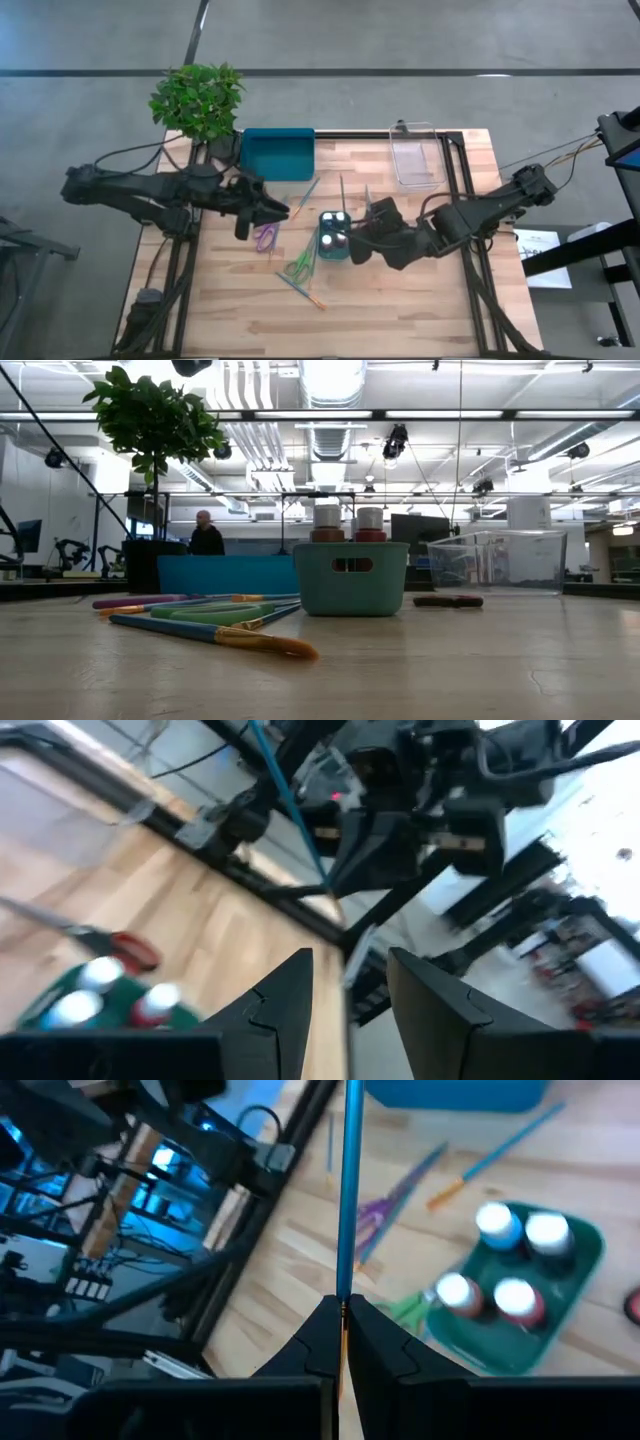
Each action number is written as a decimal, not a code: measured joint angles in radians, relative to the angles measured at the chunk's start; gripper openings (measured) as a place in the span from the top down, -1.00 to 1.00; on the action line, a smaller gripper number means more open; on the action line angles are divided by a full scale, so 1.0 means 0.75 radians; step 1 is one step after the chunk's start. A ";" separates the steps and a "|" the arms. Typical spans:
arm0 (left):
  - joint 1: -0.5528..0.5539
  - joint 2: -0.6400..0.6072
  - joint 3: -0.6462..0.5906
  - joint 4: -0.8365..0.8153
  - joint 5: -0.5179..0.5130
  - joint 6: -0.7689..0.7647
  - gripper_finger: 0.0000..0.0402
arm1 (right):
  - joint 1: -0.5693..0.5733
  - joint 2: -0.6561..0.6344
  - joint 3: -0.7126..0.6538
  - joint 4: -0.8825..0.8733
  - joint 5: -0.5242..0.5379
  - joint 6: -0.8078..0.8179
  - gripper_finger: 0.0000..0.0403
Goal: Pick & Place Paint Supplies
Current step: Put the right small blue paint brush into the blue bin
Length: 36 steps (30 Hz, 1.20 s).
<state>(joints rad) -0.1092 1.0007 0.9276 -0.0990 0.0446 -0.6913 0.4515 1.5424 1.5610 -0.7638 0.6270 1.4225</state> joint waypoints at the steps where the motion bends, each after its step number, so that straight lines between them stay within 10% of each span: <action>1: 0.007 0.018 0.000 0.054 0.006 -0.025 0.30 | -0.001 0.002 0.011 0.012 0.008 -0.019 0.96; 11: 0.107 0.176 -0.001 0.485 0.016 -0.356 0.30 | -0.039 -0.001 0.036 0.195 0.038 -0.147 0.96; 36: 0.143 0.291 0.001 0.625 0.021 -0.407 0.30 | -0.210 0.056 0.036 0.376 -0.329 -0.351 0.96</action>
<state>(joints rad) -0.0017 1.2190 0.9279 0.3695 0.0601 -0.9962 0.2939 1.5841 1.5879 -0.4816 0.3805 1.1591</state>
